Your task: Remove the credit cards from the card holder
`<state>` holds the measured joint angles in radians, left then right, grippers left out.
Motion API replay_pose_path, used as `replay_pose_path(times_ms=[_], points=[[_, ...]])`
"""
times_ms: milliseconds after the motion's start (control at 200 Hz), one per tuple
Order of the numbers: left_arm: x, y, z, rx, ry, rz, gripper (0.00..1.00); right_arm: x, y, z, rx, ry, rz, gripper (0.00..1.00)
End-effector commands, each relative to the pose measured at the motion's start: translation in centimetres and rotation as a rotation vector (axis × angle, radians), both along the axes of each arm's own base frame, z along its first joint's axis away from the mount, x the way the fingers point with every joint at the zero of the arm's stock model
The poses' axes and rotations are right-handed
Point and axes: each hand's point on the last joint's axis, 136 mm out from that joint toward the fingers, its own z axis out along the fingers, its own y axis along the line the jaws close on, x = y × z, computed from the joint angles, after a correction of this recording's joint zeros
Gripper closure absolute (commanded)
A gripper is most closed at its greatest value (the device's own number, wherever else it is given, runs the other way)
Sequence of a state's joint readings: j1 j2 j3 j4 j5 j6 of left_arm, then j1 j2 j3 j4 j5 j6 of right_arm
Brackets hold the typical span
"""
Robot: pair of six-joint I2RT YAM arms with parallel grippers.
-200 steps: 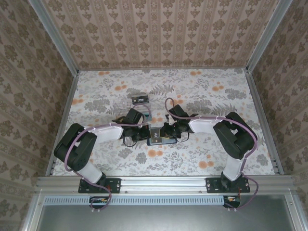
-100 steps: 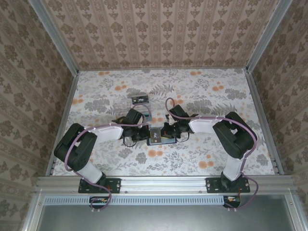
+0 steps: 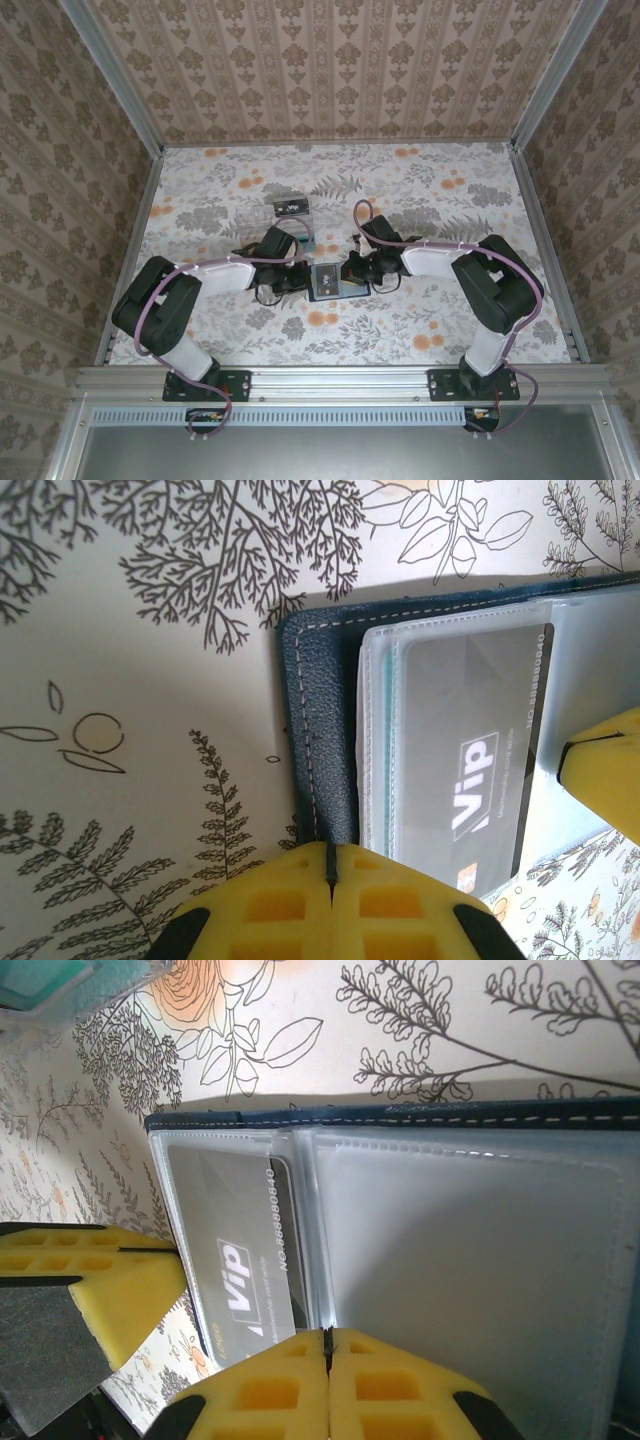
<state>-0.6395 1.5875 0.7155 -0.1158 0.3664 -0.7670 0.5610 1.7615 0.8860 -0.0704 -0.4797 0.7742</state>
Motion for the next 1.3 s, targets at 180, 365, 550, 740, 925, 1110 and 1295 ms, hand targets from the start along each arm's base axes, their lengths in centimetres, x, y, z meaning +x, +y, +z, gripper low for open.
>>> replay_pose_path(times_ms=[180,365,550,740,925,1110,1295], points=[[0.8,-0.5,3.4,-0.038,-0.076,-0.013,1.00,0.0,1.1,0.7,0.013,-0.020,0.047,0.77],[0.6,-1.2,2.7,-0.037,-0.052,-0.040,1.00,0.1,1.5,0.4,0.008,-0.017,0.059,0.78],[-0.3,-0.9,0.2,-0.004,0.011,-0.049,1.00,-0.1,1.4,-0.3,-0.006,0.002,0.066,0.78],[-0.7,-0.6,-0.7,0.016,0.034,-0.046,1.00,-0.3,1.3,-0.8,-0.011,0.016,0.066,0.78],[-0.6,-0.9,-0.7,0.015,0.032,-0.050,1.00,-0.5,1.9,-0.7,0.029,0.022,0.070,0.84],[-0.8,-0.9,-0.7,0.027,0.036,-0.051,1.00,-0.5,1.8,-0.4,0.028,0.015,0.071,1.00],[-1.0,0.4,-1.2,0.090,0.051,-0.034,1.00,-0.6,0.5,-0.5,-0.010,0.003,0.045,1.00]])
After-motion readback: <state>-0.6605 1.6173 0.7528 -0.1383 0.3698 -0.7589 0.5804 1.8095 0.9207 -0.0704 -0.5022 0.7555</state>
